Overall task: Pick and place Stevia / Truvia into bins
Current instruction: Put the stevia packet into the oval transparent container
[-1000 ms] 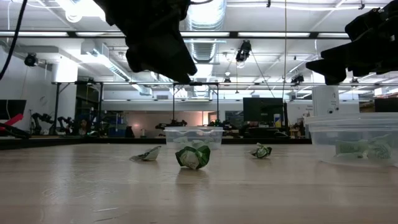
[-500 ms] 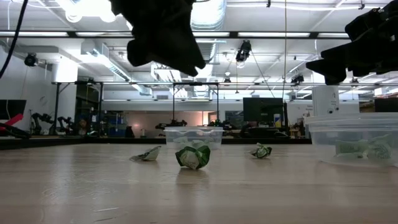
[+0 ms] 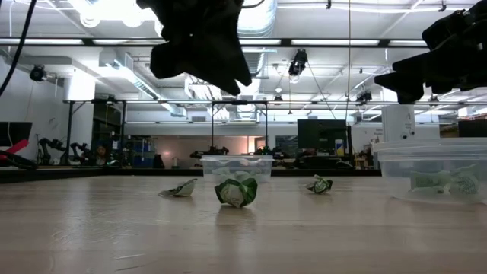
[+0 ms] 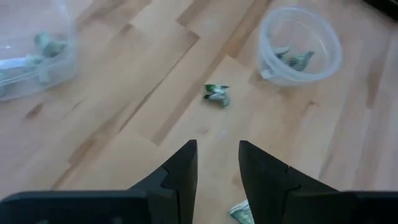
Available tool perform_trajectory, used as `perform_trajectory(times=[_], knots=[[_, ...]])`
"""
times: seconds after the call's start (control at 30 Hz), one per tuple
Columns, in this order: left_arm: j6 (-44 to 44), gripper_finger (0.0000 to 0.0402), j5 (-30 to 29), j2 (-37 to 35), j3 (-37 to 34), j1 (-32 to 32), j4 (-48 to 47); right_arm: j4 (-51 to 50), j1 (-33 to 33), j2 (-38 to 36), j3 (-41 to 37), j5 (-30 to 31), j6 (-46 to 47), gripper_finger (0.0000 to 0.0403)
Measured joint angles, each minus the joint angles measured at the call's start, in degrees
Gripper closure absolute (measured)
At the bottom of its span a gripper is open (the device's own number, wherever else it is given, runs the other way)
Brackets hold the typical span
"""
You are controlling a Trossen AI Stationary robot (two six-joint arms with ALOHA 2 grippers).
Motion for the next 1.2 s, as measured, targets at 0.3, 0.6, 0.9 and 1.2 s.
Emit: perform_trajectory(times=[0.3, 0.6, 0.9, 1.2], knots=[[10.0, 0.0302, 7.5, 4.3, 3.4, -0.4, 3.9, 0.0, 0.0, 0.0, 0.0, 0.0, 0.0, 0.0156], [13.6, 0.0302, 8.2, 4.4, 3.4, -0.4, 6.2, 0.0, 0.0, 0.0, 0.0, 0.0, 0.0, 0.0151], [6.9, 0.0302, 7.6, 3.7, 6.5, 0.0, 3.2, 0.0, 0.0, 0.0, 0.0, 0.0, 0.0, 0.0153], [-3.2, 0.0302, 3.7, 3.7, 8.3, -0.3, -6.1, 0.0, 0.0, 0.0, 0.0, 0.0, 0.0, 0.0152]])
